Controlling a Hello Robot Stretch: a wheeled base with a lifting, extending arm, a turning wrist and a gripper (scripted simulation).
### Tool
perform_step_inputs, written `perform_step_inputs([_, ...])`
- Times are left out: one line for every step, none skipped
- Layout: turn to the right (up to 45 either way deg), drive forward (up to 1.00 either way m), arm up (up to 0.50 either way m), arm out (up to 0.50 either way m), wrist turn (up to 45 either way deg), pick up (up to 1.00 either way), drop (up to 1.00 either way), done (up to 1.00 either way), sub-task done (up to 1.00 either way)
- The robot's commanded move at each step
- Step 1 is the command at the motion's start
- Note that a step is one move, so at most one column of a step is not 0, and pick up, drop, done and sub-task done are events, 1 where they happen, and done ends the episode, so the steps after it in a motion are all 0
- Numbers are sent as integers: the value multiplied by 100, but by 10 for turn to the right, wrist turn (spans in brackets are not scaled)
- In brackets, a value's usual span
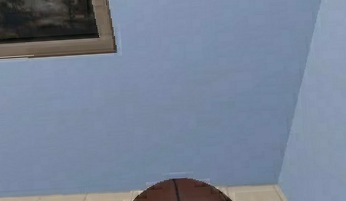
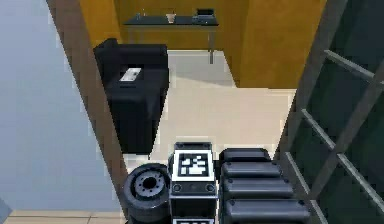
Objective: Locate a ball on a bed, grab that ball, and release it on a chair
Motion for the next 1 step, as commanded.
perform_step_inputs([-450,0,0,0,0,0,0,0,0])
